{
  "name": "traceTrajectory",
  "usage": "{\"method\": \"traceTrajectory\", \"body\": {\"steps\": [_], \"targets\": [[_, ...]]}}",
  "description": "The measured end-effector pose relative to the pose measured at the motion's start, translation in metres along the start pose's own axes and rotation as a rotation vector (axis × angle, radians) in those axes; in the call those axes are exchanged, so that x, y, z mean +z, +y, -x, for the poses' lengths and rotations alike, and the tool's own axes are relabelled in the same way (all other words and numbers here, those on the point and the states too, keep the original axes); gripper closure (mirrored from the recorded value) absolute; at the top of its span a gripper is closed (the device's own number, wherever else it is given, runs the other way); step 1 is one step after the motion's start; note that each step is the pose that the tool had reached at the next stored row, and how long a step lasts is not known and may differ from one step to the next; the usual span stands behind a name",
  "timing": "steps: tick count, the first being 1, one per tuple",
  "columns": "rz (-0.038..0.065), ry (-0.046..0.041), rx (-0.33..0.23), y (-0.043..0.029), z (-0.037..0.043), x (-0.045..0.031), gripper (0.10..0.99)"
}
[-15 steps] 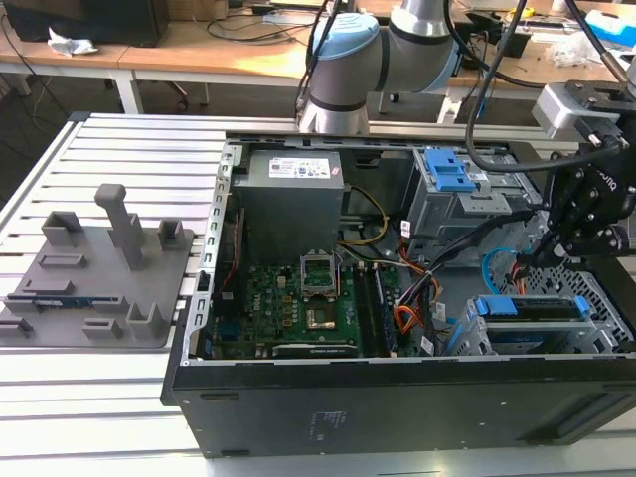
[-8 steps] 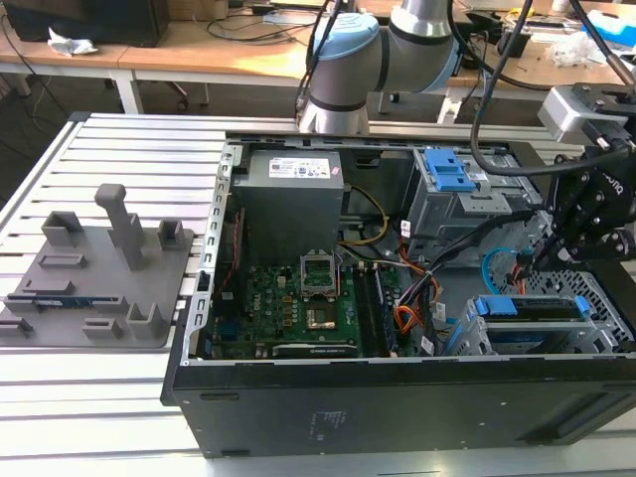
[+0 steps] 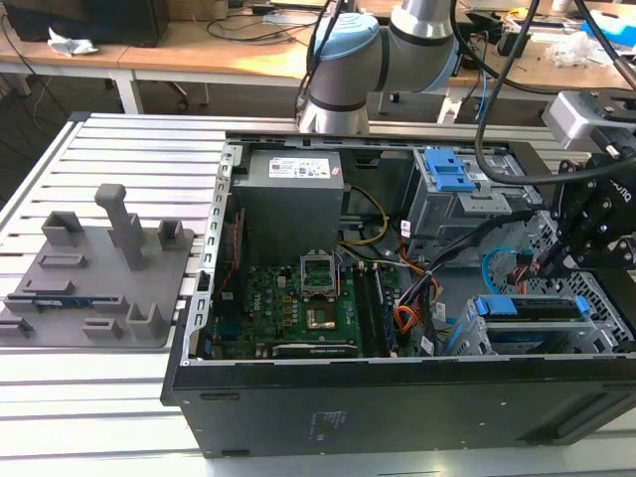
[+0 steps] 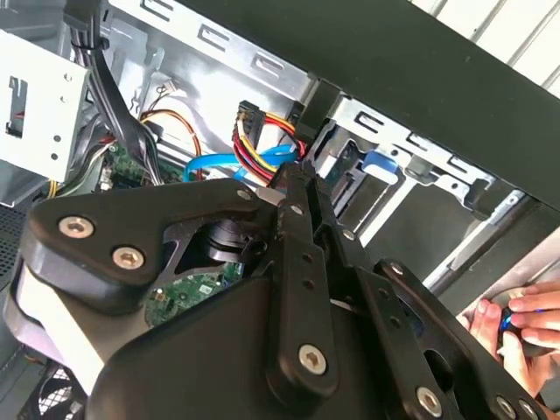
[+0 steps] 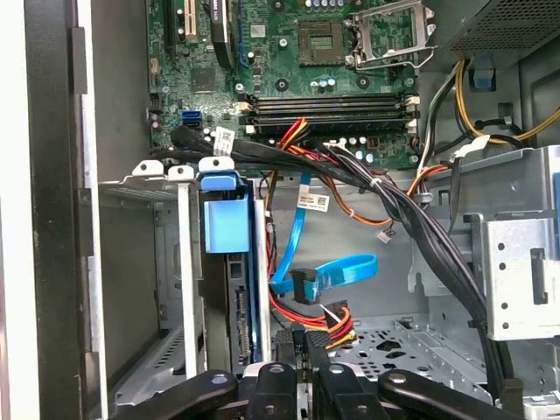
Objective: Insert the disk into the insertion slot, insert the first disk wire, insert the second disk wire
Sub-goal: 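Insert the first disk wire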
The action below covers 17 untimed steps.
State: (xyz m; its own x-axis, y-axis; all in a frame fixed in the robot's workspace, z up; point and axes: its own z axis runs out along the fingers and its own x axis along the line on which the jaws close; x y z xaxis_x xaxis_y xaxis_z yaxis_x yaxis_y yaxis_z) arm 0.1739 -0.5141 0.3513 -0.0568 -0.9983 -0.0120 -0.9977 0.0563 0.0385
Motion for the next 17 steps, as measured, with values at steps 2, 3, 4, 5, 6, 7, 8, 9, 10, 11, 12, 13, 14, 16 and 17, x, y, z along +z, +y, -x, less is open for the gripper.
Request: {"method": "traceTrajectory", "body": {"steps": [2,3,4,5,6,7,8,9,10,11,12,13,14,16,17], "targets": [[0.000,0.0001,0.000,-0.0001,-0.0030,-0.0005,0.918],[0.000,0.0000,0.000,-0.0002,-0.0043,-0.0005,0.918],[0.000,0.0002,0.000,-0.0003,-0.0057,-0.0006,0.918],[0.000,0.0002,0.000,-0.0004,-0.0070,-0.0006,0.918],[0.000,0.0001,0.000,-0.0005,-0.0083,-0.0006,0.918],[0.000,0.0001,0.000,-0.0005,-0.0092,-0.0007,0.918],[0.000,0.0001,0.000,-0.0006,-0.0110,-0.0007,0.918],[0.000,0.0001,0.000,-0.0007,-0.0130,-0.0007,0.918],[0.000,0.0001,0.000,-0.0007,-0.0155,-0.0007,0.918],[0.000,0.0001,0.000,-0.0004,-0.0176,-0.0008,0.918],[0.000,0.0000,0.000,-0.0004,-0.0181,-0.0007,0.918],[0.000,0.0002,0.000,-0.0004,-0.0182,-0.0008,0.918],[0.000,0.0002,0.000,-0.0004,-0.0183,-0.0008,0.918],[0.000,0.0001,0.000,-0.0004,-0.0185,-0.0007,0.918],[0.000,0.0002,0.000,-0.0003,-0.0188,-0.0008,0.918]]}}
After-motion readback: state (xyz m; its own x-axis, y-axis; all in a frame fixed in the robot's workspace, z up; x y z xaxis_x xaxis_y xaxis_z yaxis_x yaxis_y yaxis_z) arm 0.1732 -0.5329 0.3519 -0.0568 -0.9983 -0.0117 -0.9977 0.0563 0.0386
